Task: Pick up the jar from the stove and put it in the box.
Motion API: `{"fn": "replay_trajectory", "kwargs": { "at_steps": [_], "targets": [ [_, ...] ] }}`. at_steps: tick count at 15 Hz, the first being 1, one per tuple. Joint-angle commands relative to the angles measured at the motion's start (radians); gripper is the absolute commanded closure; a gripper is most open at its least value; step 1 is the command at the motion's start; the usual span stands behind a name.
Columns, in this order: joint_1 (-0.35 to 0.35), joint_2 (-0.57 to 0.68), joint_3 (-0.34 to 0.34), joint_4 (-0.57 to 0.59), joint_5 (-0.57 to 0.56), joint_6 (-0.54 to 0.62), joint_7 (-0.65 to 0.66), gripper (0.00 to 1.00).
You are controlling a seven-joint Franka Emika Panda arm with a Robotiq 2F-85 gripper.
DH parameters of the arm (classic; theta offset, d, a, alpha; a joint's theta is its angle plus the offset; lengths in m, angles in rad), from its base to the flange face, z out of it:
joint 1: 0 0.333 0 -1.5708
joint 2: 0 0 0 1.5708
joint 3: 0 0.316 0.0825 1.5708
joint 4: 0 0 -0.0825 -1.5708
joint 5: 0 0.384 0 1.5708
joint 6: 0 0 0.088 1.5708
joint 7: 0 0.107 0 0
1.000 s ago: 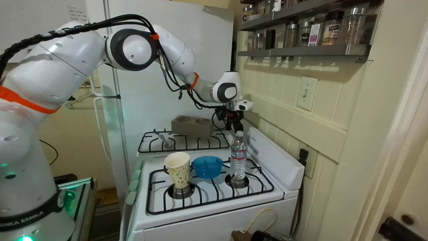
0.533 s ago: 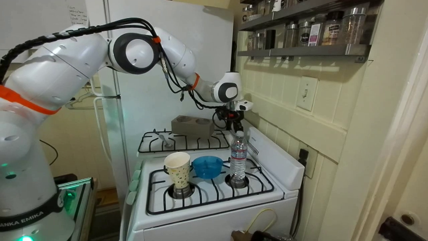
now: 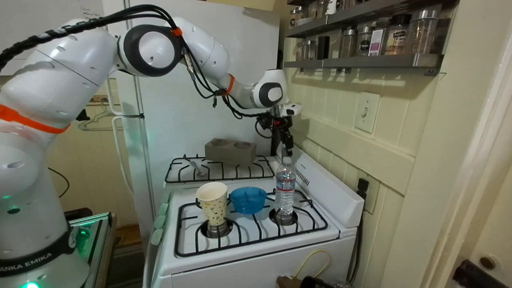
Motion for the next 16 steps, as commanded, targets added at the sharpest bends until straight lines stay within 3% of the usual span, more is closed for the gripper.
{"fn": "replay_trajectory", "kwargs": {
  "at_steps": [1,5,9,13,16],
  "targets": [
    [-0.013,-0.208,0.034,-0.176,-0.003,0.022,-0.094,0.77],
    [-0.069,-0.365,0.15,-0.305,0.133,0.006,-0.303,0.77],
    [-0.113,-0.463,0.246,-0.398,0.343,-0.049,-0.486,0.77],
    [-0.091,-0.449,0.27,-0.398,0.378,-0.119,-0.499,0.77],
    [-0.06,-0.408,0.267,-0.388,0.316,-0.066,-0.429,0.77]
  ]
}}
